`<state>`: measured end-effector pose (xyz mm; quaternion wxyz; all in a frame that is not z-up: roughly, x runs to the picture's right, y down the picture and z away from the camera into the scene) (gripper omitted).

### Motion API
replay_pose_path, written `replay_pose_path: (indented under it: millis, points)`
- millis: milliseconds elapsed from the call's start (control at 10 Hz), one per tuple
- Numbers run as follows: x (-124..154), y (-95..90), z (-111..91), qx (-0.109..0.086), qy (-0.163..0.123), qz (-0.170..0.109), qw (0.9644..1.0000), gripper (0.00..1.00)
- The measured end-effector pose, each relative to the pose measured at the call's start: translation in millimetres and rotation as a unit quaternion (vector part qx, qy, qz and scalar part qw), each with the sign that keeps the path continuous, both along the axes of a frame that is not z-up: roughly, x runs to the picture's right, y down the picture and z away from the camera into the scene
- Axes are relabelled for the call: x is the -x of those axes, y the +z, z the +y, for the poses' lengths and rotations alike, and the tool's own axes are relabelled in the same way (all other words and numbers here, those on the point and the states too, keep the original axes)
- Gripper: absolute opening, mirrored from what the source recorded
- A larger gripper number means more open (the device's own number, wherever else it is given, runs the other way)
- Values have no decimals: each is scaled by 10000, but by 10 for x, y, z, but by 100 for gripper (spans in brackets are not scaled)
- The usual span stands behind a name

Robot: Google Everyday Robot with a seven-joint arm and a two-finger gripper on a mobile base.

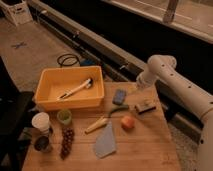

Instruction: Place sponge in tray

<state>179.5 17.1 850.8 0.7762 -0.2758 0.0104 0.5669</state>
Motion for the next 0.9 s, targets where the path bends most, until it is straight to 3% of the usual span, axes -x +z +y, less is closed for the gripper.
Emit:
replay_pose_path:
  millis: [500,600,900]
  points:
    - [493,20,148,-463,-204,396,9979,65]
    - [608,45,197,-471,-313,363,9977,65]
    - [609,45,202,-489,-342,374,9975,65]
